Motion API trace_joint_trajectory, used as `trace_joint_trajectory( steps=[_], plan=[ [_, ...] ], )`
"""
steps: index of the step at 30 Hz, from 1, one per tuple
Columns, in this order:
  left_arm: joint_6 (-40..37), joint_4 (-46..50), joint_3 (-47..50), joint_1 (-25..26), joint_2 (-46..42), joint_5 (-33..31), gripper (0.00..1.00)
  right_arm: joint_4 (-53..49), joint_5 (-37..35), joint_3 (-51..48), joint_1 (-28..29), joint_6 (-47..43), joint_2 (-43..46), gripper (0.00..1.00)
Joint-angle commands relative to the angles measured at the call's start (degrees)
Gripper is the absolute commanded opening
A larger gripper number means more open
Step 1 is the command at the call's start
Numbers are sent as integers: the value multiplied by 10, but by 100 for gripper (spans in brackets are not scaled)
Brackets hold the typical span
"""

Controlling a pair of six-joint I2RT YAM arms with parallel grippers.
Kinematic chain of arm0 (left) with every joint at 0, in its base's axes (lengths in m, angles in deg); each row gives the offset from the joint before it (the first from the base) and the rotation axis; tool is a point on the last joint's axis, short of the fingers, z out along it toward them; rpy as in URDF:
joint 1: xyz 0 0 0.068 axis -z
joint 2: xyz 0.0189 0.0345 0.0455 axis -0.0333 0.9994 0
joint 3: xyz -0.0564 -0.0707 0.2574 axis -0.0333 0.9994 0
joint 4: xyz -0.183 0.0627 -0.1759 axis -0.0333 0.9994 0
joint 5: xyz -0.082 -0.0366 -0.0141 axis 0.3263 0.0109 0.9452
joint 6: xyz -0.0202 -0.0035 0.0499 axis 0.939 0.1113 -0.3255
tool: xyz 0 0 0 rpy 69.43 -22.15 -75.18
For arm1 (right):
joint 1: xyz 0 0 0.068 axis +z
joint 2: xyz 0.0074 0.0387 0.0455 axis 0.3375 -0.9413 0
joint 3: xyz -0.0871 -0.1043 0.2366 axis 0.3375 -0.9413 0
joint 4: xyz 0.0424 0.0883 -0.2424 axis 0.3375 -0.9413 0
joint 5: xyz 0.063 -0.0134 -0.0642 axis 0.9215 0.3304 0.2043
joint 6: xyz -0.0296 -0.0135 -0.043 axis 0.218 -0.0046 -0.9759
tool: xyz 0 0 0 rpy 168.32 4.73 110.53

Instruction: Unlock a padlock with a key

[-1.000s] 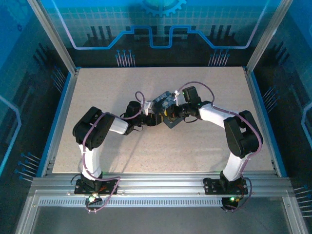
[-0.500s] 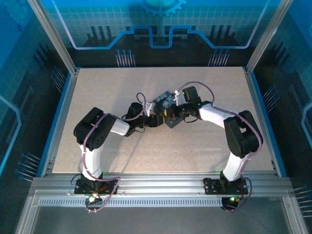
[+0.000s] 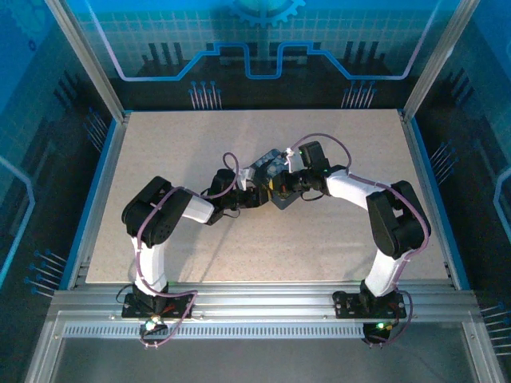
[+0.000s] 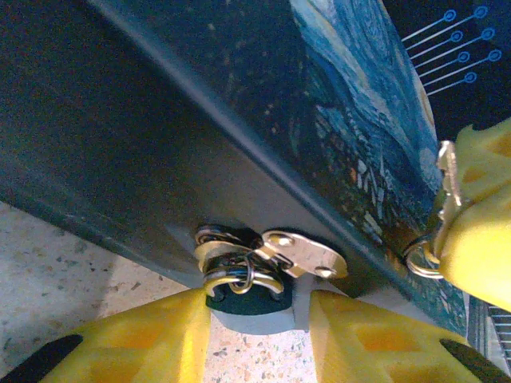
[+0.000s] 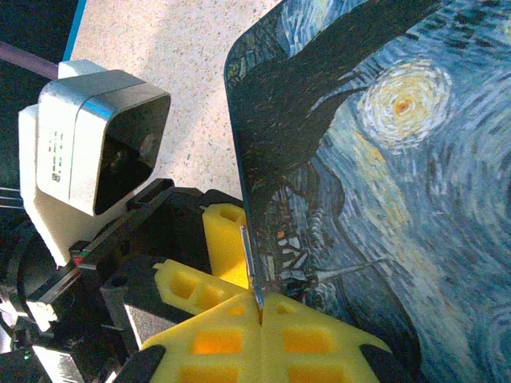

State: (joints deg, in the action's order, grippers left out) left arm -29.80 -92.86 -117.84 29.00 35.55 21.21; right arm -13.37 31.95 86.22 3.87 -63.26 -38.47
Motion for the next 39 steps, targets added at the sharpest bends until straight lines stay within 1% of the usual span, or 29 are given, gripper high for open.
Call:
trace_joint_trajectory(
  steps=[1,5,8,17,21,24,31,39],
  plan=[
    [30,-48,4,4,12,-7,37,-10,6,-6,3,3,6,3],
    [53,-61,2,5,19,-6,35,-7,6,-8,5,4,6,3],
    [65,-63,1,7,23,-8,38,-7,5,-8,5,5,4,3],
    [61,-35,-2,23,19,-38,38,-4,2,-10,9,12,0,3],
    [63,-16,-4,28,16,-55,36,-4,1,-11,9,14,0,3],
    [65,-9,-9,30,16,-62,33,-3,1,-11,9,14,0,3],
    [70,-12,-10,30,12,-63,26,5,5,-13,9,17,9,3],
    [80,-18,-6,32,1,-60,26,26,6,-20,9,15,54,3]
  ],
)
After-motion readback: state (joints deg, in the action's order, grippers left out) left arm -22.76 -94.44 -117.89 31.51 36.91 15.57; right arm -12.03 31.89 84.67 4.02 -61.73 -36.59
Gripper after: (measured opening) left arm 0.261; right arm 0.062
